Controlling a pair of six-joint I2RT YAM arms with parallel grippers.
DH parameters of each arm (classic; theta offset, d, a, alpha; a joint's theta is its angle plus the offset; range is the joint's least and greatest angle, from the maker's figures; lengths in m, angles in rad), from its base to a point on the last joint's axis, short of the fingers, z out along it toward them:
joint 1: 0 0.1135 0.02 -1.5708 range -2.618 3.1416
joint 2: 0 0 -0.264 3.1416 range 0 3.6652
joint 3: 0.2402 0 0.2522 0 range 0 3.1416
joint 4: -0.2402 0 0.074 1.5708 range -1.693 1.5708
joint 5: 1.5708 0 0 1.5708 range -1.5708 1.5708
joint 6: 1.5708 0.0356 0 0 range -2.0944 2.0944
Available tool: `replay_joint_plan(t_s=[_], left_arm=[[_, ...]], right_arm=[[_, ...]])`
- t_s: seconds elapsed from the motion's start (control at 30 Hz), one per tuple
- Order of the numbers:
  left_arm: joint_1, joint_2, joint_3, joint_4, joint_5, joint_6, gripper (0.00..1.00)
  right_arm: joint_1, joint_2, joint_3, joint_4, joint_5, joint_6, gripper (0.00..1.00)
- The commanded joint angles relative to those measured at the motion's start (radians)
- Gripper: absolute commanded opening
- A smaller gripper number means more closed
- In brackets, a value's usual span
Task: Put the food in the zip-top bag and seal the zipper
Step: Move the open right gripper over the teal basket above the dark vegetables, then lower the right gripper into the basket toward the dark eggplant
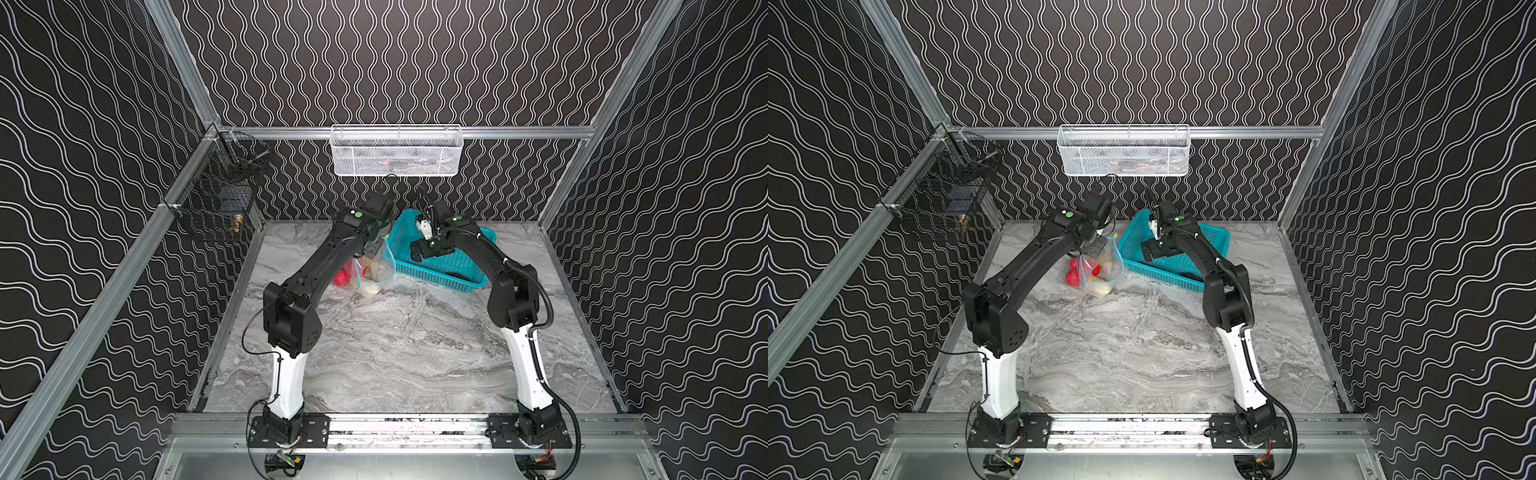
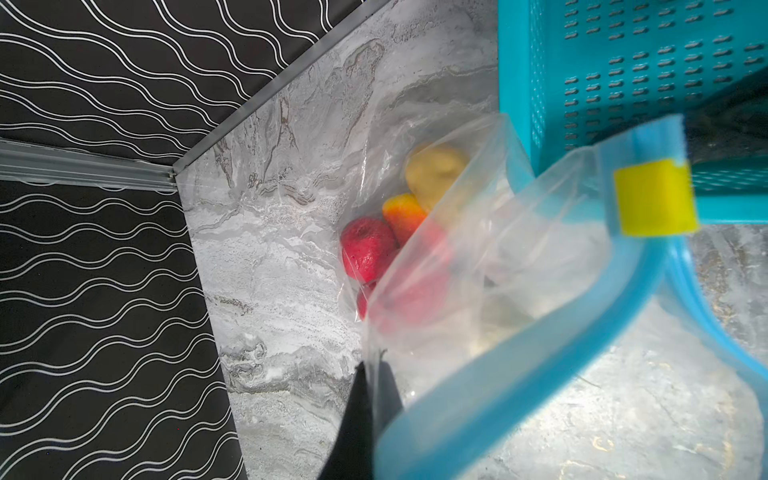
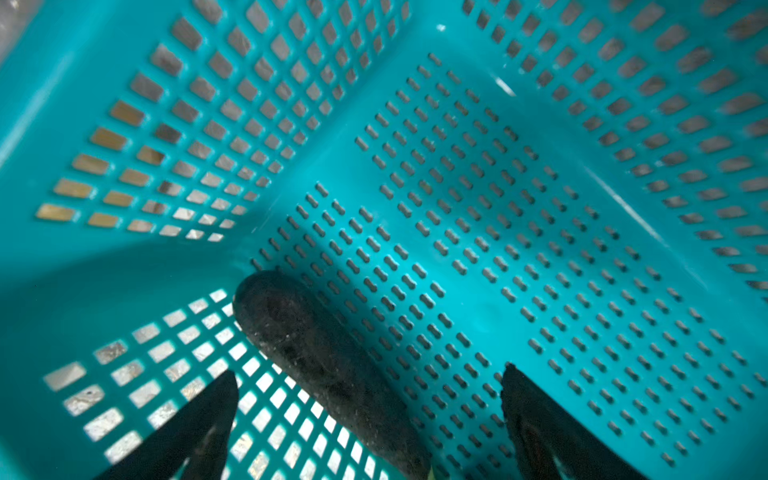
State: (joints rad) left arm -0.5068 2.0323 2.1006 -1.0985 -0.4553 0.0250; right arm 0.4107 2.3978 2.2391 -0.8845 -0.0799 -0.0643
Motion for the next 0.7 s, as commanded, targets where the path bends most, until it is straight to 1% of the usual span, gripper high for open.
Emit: replay_joint_plan(t_s=[0.0,0.1,0.33,0.67], left_arm=[[0.002,0.005,0.011,-0.004,0.008,-0.017,0.0],[0.002,0.011,0.016,-0.007,0.01,-0.019,0.0],[0.002,0.015,0.019,-0.009,0.007,-0.023,0.0],[0.002,0.011,0.014,-0.006,0.0,-0.021,0.0]], right_arm=[[0.002,-0.004,-0.003,-0.014,-0.048,-0.035,0.99],[0.002,0.012,0.018,-0.027,-0.072,-0.043,0.99],[0.002,0.056,0.048,-0.047,-0.073,-0.035,0.98],[0.005,0.087,0.073,-0.054,-0.082,-0.029,0.93]])
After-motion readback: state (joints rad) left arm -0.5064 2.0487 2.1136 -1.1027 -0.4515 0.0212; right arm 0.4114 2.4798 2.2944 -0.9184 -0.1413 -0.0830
